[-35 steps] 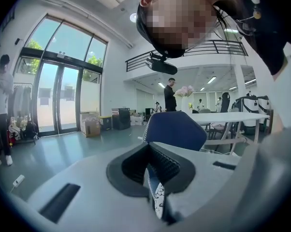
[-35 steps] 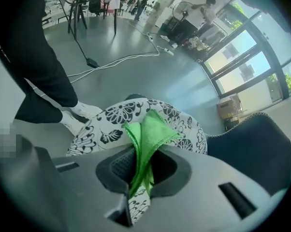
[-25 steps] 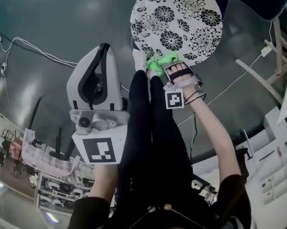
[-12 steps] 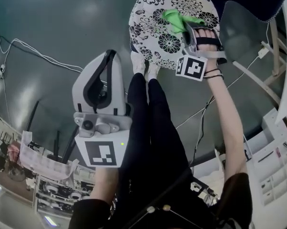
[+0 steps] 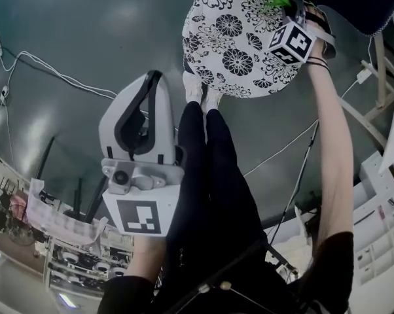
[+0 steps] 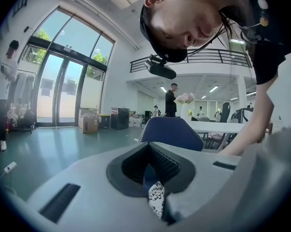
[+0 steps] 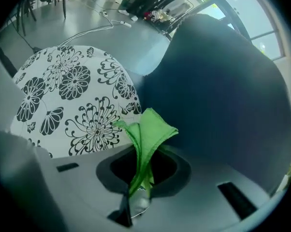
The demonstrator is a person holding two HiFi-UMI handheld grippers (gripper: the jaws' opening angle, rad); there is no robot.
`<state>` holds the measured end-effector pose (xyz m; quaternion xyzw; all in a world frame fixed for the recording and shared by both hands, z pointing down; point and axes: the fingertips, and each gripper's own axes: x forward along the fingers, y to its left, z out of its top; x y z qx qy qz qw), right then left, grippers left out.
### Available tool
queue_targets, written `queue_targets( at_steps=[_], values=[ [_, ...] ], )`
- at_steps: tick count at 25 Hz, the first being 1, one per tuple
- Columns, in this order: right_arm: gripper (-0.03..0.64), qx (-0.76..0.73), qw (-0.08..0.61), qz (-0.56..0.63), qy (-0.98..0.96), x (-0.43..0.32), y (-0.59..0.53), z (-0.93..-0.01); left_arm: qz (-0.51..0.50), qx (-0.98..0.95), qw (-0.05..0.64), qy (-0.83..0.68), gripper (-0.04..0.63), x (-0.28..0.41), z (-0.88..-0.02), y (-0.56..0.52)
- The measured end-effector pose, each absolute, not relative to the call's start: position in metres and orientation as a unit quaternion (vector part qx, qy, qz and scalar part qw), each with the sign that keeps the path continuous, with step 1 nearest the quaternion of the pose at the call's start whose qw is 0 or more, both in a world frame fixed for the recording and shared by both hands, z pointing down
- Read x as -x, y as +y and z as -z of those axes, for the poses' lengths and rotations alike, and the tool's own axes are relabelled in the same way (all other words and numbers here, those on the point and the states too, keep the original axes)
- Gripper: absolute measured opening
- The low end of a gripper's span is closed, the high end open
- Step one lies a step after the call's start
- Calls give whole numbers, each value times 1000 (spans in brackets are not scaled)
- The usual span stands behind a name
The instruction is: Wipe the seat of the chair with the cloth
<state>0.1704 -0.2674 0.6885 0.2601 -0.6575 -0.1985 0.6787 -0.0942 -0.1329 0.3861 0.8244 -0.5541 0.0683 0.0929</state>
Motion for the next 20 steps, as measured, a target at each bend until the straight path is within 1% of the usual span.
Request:
queue_targets(
  at_steps=[5, 13, 20],
  values=[
    [52, -217, 695, 193, -658, -172, -240, -712, -78, -825, 94, -552, 5, 95, -389, -130],
    [52, -115, 702, 247, -657, -149, -166, -731, -80, -831, 89, -543, 5, 88, -387, -131],
    [52, -89, 701, 214, -674, -149, -91, -742, -80, -836, 90, -536, 5, 79, -388, -129]
  ],
)
